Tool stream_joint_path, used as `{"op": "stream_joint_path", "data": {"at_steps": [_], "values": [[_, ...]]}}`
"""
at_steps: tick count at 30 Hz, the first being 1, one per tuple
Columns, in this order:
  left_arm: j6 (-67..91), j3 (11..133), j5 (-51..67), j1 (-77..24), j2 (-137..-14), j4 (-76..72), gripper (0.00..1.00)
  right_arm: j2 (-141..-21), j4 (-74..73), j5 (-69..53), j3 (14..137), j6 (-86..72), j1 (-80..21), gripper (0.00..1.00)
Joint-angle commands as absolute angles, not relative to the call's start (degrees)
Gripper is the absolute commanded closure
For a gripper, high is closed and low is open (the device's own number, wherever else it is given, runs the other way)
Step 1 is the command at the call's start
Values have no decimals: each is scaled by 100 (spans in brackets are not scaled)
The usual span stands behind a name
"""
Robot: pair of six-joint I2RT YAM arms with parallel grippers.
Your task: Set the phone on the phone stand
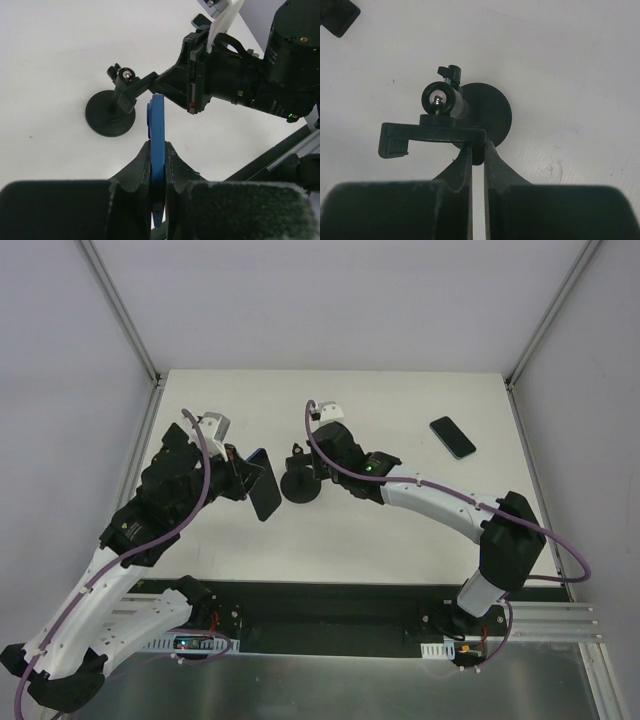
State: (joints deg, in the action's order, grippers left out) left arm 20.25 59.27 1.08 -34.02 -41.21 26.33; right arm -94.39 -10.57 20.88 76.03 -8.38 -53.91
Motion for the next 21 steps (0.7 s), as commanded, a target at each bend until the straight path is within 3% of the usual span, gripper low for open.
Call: {"op": "stream_joint_path", "data": {"at_steps": [1, 9, 15, 21], "values": [[1855, 5748, 798, -3375, -4297, 1461, 100, -9238, -590, 1839, 7550, -213, -5370, 99], [687, 5529, 3088, -3366, -4948, 19, 100, -8492, -536, -146, 7076, 1027, -4765, 99], [53, 5142, 4796, -3366, -5492, -2063, 100, -8341, -518, -1906, 6759, 1309, -4114, 99], [-755, 5869, 6757, -3357, -6687, -2005, 100, -8376, -527, -2865, 6671, 1626, -3929, 99]]}}
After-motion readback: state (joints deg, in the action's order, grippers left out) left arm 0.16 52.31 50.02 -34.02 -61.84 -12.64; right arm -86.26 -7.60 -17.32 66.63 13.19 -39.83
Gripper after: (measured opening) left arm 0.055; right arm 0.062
